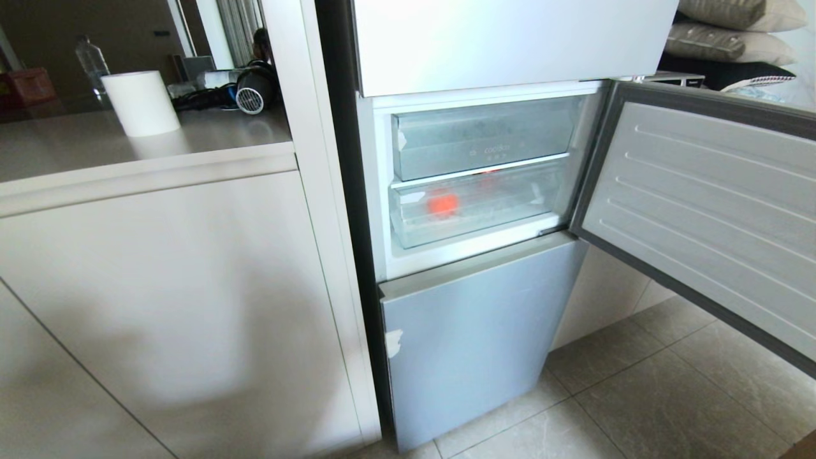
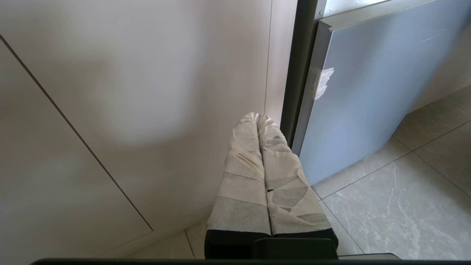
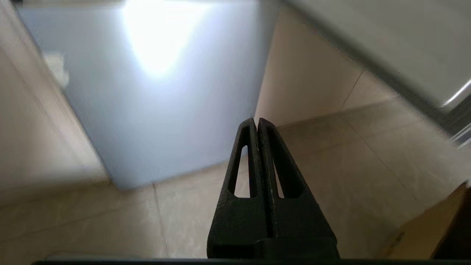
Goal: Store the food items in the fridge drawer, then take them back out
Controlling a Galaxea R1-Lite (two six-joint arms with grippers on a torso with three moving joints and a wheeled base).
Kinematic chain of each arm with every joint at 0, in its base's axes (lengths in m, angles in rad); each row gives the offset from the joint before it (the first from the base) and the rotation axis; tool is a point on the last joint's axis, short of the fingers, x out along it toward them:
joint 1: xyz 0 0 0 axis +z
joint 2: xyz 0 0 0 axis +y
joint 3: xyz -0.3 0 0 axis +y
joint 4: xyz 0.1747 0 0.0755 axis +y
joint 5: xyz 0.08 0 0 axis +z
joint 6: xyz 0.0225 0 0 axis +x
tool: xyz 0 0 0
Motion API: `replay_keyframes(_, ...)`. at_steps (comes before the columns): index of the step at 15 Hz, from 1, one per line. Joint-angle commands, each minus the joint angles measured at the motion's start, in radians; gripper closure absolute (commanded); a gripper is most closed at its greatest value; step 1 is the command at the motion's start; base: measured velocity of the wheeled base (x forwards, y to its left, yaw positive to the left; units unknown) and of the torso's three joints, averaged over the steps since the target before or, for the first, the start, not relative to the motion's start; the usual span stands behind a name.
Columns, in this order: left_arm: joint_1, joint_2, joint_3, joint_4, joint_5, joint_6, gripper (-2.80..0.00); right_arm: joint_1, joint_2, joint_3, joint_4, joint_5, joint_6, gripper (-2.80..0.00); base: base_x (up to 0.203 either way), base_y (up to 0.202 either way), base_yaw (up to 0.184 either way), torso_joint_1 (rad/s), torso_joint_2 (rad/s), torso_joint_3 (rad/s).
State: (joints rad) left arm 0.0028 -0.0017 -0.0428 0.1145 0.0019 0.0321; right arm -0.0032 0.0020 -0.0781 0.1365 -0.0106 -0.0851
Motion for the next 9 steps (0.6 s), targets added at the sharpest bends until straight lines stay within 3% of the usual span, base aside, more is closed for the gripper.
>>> replay_keyframes(1, 0.0, 0.003, 0.0, 0.001, 0.0, 0.002, 0.0, -0.001, 0.056, -0.107, -0.009, -0.057, 0.002, 0.0, 0.0, 0.0, 0.0, 0.0, 0.0, 0.0)
replay_keyframes(4, 0.0, 0.002, 0.0, 0.001, 0.001, 0.002, 0.0, 0.0, 0.291, -0.296, -0.009, -0.208, 0.067, 0.0, 0.0, 0.0, 0.0, 0.0, 0.0, 0.0)
replay_keyframes(9, 0.0, 0.002, 0.0, 0.001, 0.0, 0.002, 0.0, 0.047, 0.678, -0.487, -0.013, -0.313, 0.365, 0.0, 0.0, 0.0, 0.0, 0.0, 0.0, 0.0)
